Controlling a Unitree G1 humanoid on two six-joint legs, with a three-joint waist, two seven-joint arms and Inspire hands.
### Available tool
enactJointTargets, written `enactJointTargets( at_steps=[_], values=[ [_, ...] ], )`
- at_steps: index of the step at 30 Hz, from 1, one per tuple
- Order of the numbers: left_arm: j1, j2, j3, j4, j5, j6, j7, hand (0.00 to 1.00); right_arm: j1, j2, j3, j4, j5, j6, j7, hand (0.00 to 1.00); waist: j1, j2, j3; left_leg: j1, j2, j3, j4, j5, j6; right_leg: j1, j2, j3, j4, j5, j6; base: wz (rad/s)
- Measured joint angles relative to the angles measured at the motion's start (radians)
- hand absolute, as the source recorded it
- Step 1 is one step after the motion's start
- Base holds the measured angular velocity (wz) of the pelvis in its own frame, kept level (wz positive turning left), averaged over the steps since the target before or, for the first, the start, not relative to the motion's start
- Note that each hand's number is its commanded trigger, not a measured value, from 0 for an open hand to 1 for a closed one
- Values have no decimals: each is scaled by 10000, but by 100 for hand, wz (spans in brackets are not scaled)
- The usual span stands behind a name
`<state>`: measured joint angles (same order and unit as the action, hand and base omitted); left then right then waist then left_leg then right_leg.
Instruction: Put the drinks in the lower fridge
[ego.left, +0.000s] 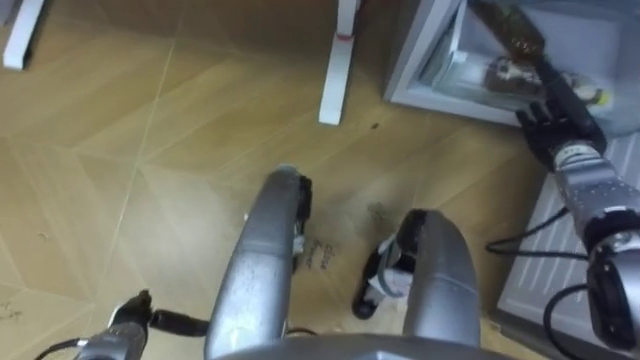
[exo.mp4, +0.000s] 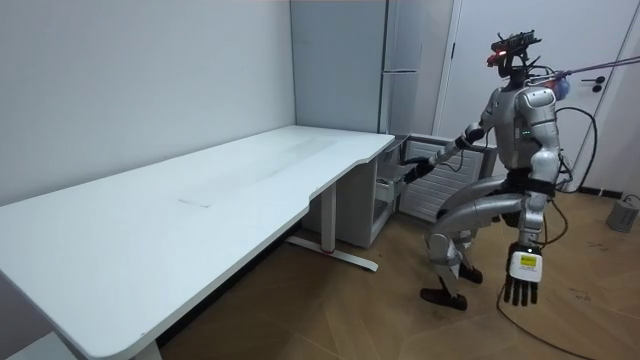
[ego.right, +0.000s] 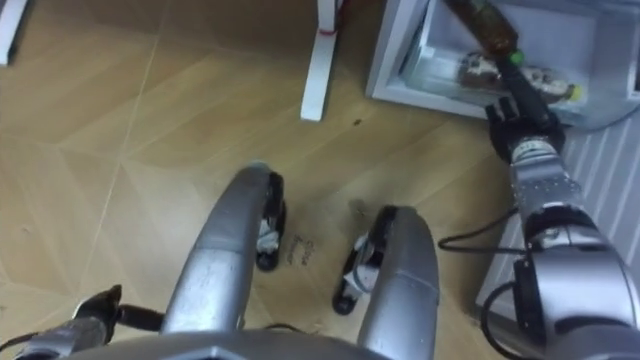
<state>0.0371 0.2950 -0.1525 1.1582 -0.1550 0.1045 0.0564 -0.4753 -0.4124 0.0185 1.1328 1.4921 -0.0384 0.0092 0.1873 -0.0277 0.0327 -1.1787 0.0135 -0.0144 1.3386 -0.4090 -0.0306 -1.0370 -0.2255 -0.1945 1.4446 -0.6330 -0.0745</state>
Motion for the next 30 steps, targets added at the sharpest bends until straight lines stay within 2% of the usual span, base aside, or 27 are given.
enactJointTargets(
  at_steps=[3, 5, 7, 11, 15, 17, 19, 20, 22, 25, 27, 30],
  values=[
    [202, 1, -1, -8, -102, -17, 18, 0, -112, -18, -10, -137, -104, -257, -548, 0, 137, 10, -1, -111, -133, -23, -63, 6, -12, -153, -86, 28, 1, -1, 3, 2],
    [335, 1, -10, -7, -102, -9, 14, 0, -157, -68, -27, -315, -120, -314, -875, 0, 135, 11, -1, -177, -279, -22, -188, 41, -76, -242, -249, 31, -2, -3, 7, 13],
    [475, 13, -8, -3, -113, -13, 19, 0, -163, -162, -22, -627, -116, -413, -1435, 0, 134, 1, 1, -228, -419, -9, -435, 114, -210, -321, -536, 42, -30, -14, 27, 22],
    [649, 41, -13, -80, -93, -85, 44, 0, -167, -216, 39, -717, -67, -795, -1963, 0, 505, -4, 5, -183, -397, -9, -869, 247, -444, -328, -713, -122, -315, -16, 28, 7],
    [1675, 262, -12, -1008, -73, -201, 49, 0, -167, -320, 47, -1197, -75, -875, -2605, 0, 709, -6, 7, -192, -464, -195, -1275, 342, -604, -293, -905, -474, -623, -17, 27, 2],
    [1939, 438, -9, -1092, -85, -215, 49, 0, -167, -320, 114, -1436, -116, -935, -2914, 0, 709, -10, 9, -213, -465, -271, -1334, 374, -653, -247, -920, -618, -655, -17, 25, 17],
    [2218, 607, -9, -1182, -96, -226, 61, 0, -176, -321, 236, -1707, -150, -965, -3427, 0, 709, -26, 19, -195, -441, -305, -1332, 419, -704, -101, -1081, -863, -644, -15, 14, 16],
    [2324, 650, -10, -1240, -99, -232, 63, 0, -209, -321, 325, -1727, -150, -961, -3520, 0, 710, -48, 33, -179, -425, -305, -1332, 455, -704, -65, -1106, -916, -642, -9, 0, 7],
    [2548, 687, -11, -1347, -102, -267, 73, 0, -383, -320, 476, -1735, -150, -952, -3829, 0, 699, -47, 40, -144, -423, -418, -1331, 671, -617, 88, -1264, -1205, -637, 77, -174, 0],
    [2654, 699, -27, -1357, -100, -470, 97, 0, -738, -319, 593, -1742, -141, -989, -4263, 0, 715, -58, 57, -105, -433, -512, -1260, 941, -472, 161, -1257, -1302, -544, 110, -240, 0],
    [2664, 744, -27, -1260, -103, -596, 132, 0, -887, -322, 623, -1742, -142, -1008, -4515, 0, 744, -44, 70, -3, -432, -562, -1131, 935, -473, 314, -1256, -1363, -462, 79, -337, 0],
    [2671, 749, -3, -1232, -96, -678, 154, 0, -1070, -491, 609, -2228, -146, -1008, -5126, 0, 885, 10, 69, 66, -399, -576, -1086, 773, -542, 355, -1225, -1378, -440, -49, -336, 0]
  ],
)
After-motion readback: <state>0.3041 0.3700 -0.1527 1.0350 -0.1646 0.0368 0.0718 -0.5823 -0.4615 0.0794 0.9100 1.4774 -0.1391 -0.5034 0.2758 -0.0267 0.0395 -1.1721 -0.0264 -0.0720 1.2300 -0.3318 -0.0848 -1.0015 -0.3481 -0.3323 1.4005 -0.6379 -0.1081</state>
